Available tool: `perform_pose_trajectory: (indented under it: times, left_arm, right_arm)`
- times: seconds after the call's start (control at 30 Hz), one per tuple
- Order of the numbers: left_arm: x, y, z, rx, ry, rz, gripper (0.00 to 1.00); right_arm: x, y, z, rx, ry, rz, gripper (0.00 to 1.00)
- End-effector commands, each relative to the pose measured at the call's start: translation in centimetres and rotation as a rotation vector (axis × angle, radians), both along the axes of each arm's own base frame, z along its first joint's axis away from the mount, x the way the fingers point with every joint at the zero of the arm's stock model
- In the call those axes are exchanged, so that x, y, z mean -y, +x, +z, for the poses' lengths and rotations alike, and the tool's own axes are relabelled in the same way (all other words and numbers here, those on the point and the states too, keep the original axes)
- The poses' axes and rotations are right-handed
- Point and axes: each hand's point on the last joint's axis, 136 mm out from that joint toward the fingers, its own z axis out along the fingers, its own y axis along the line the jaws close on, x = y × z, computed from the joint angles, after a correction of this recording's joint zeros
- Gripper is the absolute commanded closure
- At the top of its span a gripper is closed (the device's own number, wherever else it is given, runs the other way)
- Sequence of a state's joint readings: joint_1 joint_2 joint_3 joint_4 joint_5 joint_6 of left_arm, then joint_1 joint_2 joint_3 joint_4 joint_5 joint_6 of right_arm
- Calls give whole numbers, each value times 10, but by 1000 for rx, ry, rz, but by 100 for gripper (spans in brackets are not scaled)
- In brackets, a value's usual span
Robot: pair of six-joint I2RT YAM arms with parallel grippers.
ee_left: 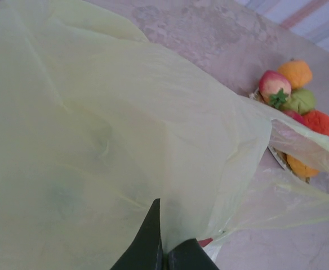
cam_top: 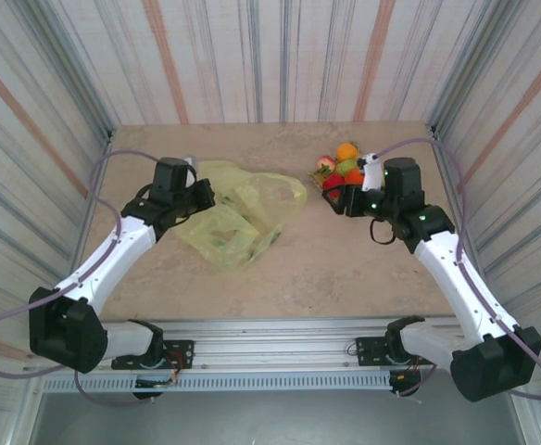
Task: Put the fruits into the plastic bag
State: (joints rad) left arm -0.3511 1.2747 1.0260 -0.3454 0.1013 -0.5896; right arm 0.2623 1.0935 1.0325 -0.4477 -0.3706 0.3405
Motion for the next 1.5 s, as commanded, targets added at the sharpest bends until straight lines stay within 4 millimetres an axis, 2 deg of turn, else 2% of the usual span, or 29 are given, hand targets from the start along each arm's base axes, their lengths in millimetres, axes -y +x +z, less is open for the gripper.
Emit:
perform_pose_trajectory:
  times: [0.0, 0.1, 0.2, 0.37, 0.53, 0.83, 1.03, 1.47]
  left_arm:
    - [-5, 1, 17, 56, -66, 64, 100]
    - [1, -1, 17, 53, -103, 54, 100]
    - [4, -2, 15, 47, -120, 47, 100]
    - [9, -1, 13, 48, -141, 38, 100]
    - [13, 2, 14, 49, -147, 22, 100]
    - [17, 6, 13, 49, -149, 4, 100]
    - [16, 5, 14, 57, -138, 1, 100]
    - [18, 7, 16, 58, -135, -5, 100]
  right_arm:
    - [56, 23, -24, -104, -110, -255, 25]
    - [92, 47, -50, -164, -206, -366, 24]
    - [106, 67, -77, -227, -284, -377, 21]
    - [97, 93, -103, -275, -357, -293, 16]
    - [89, 108, -125, -313, -472, -236, 15]
    - [76, 123, -155, -361, -685, -137, 13]
    - [70, 126, -169, -401, -712, -84, 12]
    - [63, 117, -180, -468, -721, 6, 17]
